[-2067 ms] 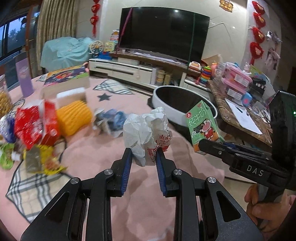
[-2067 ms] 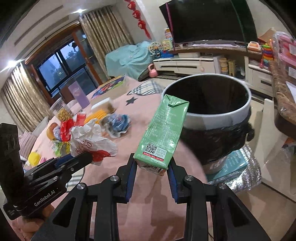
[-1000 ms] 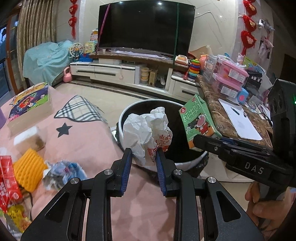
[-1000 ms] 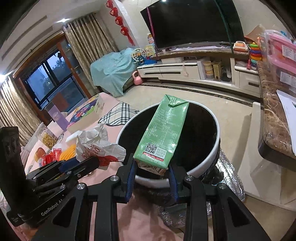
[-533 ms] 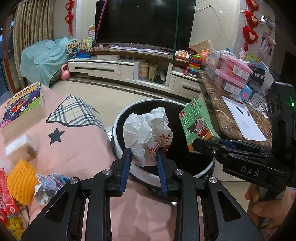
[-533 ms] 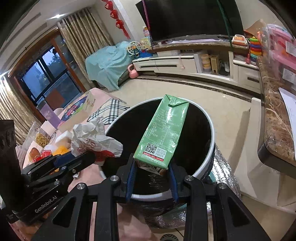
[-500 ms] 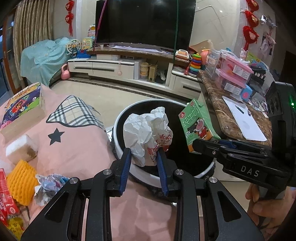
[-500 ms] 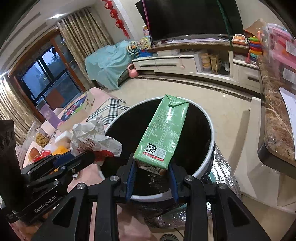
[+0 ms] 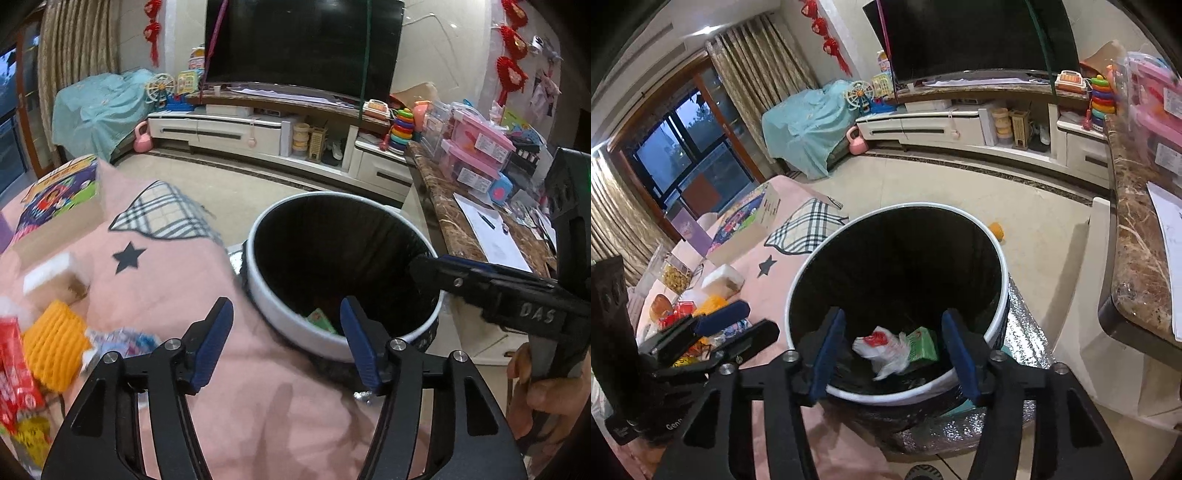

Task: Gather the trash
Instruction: 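Grasp the yellow-green snack wrapper with the left gripper while the right grasps the blue cloth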

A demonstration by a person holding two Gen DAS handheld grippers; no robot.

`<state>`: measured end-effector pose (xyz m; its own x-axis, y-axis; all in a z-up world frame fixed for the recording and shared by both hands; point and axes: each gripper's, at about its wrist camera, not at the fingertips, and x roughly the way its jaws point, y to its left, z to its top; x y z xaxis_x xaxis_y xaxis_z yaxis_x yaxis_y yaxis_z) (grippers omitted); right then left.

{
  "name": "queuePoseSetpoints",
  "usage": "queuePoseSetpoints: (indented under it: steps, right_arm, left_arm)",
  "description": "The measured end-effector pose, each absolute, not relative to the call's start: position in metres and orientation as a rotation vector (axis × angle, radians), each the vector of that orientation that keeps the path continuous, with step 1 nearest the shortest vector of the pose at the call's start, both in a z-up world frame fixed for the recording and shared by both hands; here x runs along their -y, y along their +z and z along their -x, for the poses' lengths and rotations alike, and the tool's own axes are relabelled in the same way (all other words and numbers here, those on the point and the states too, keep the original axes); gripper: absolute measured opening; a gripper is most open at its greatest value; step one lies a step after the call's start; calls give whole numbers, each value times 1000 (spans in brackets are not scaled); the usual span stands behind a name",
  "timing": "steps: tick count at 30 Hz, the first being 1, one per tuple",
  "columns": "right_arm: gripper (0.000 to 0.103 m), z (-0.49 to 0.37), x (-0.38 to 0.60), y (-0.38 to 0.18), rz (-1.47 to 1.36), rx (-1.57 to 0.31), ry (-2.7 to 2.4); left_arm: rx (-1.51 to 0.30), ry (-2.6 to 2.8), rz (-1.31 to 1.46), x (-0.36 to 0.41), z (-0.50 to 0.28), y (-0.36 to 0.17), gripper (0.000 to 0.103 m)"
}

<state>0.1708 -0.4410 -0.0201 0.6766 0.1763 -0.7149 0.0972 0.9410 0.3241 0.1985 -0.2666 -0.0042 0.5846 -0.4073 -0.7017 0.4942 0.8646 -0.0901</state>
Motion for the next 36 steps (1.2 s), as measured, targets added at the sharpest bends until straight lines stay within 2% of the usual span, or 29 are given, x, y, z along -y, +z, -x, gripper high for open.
queuePoseSetpoints:
  steps: [3,17,26,36]
  right_arm:
    - [73,-164,435,-19,-363,-812,58]
    - [86,-136,377,-16,-369,-752,149]
    - [92,-128,330,-25,-345,-772,220]
    - [93,-131,287,-46,-334,-825,282]
  left_arm:
    - [-782,-507,-91,251,-188,-7,63]
    - [-756,-377,-9,170,-138,-17,67]
    - [-755,-274,68,110,-116,-27,67]
    - [-761,-163,132,49,-95,-37,68]
